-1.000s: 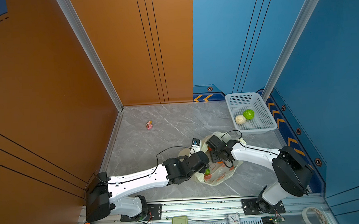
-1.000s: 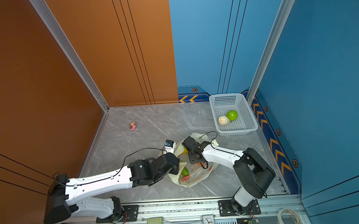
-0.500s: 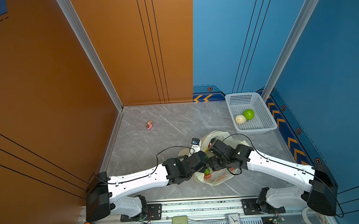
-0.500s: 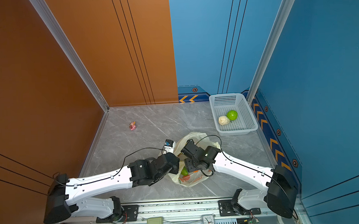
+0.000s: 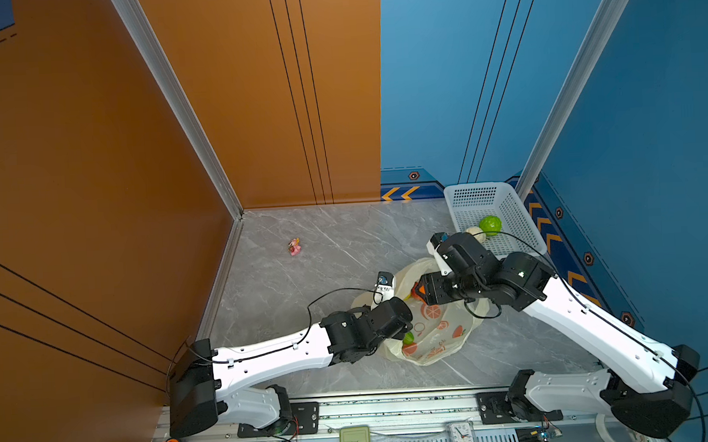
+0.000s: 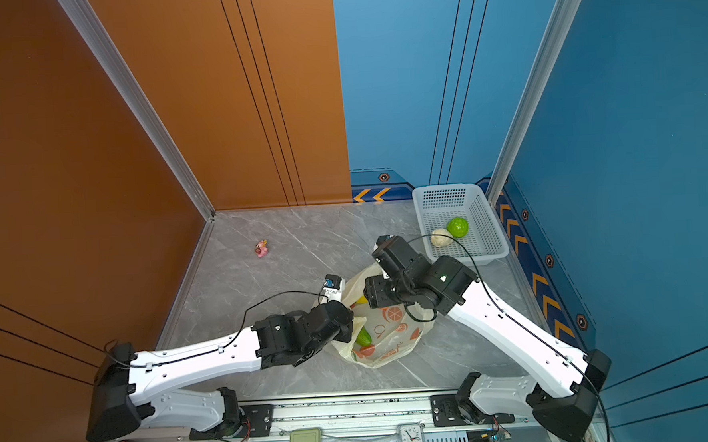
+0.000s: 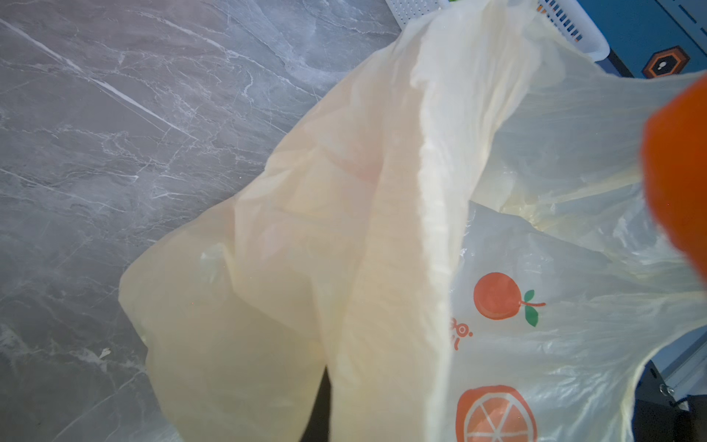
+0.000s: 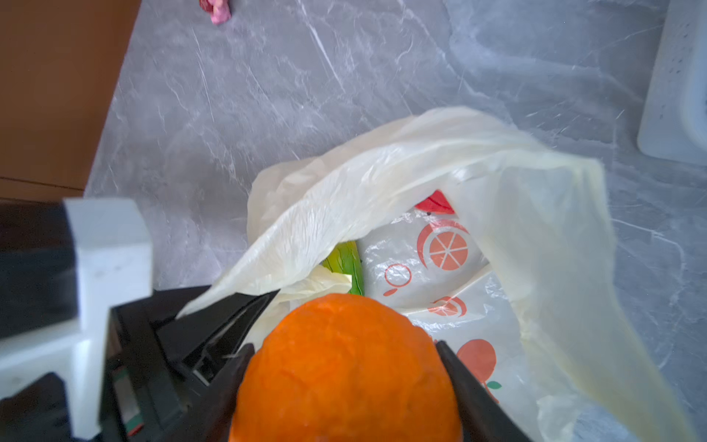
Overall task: Untie the knot of the plastic bag and take out the fruit
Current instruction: 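Lift the orange out of the bag with the right gripper toward the basket, then lower the orange into the white basket and open the right gripper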
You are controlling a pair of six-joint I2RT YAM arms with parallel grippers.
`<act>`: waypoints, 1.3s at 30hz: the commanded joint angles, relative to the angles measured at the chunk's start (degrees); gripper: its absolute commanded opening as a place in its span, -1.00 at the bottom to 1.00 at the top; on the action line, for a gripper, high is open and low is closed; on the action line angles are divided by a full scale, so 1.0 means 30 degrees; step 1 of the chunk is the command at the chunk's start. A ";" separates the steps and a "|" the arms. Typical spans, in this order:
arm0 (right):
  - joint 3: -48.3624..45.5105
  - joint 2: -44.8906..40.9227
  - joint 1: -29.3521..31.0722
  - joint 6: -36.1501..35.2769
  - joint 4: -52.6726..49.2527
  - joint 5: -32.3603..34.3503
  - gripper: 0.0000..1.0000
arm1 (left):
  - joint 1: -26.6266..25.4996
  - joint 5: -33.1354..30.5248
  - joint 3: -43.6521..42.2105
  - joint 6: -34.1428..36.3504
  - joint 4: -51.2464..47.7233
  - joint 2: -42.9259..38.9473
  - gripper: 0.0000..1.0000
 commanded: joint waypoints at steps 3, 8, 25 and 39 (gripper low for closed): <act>0.2969 0.1635 -0.3361 -0.2152 -0.0658 -0.1128 0.19 | 0.0147 -0.0338 0.0424 0.0027 -0.0050 0.0228 -1.00; 0.5240 0.3468 -0.6836 -0.2858 0.0798 -0.1834 0.20 | 0.0173 -0.0078 0.0531 -0.0089 -0.0006 0.0408 -1.00; 0.5130 1.1753 -1.4721 -0.4658 0.4946 -0.1408 0.21 | 0.0284 -0.0010 0.0609 0.0053 -0.0010 0.0460 -1.00; 0.4604 1.4619 -1.5222 -0.5200 0.5677 0.0353 0.60 | 0.0349 -0.0061 0.0589 0.0054 -0.0021 0.0319 -1.00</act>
